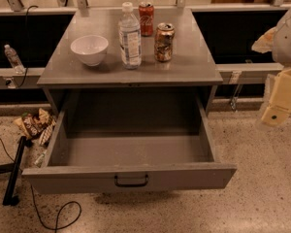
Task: Place blue plastic bottle into top drawer
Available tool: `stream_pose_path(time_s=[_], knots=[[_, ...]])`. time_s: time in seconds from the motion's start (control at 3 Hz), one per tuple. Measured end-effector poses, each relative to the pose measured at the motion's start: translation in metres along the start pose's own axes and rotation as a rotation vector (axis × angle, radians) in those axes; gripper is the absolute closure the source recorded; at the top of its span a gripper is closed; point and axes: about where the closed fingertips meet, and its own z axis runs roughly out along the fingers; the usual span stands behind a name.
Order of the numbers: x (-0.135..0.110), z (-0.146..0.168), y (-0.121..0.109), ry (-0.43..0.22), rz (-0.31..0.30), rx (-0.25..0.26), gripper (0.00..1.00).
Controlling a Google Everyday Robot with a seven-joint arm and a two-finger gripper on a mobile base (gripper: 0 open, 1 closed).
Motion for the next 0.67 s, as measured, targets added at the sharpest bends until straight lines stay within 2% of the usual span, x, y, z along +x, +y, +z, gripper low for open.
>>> stream_pose_path(time_s=[0.33, 0.67], knots=[[0.0, 0.0, 0.0, 0.0, 0.0, 0.0, 0.0], [-0.014, 0.006, -0.036, -0.085, 0.097, 0.084, 0.0]])
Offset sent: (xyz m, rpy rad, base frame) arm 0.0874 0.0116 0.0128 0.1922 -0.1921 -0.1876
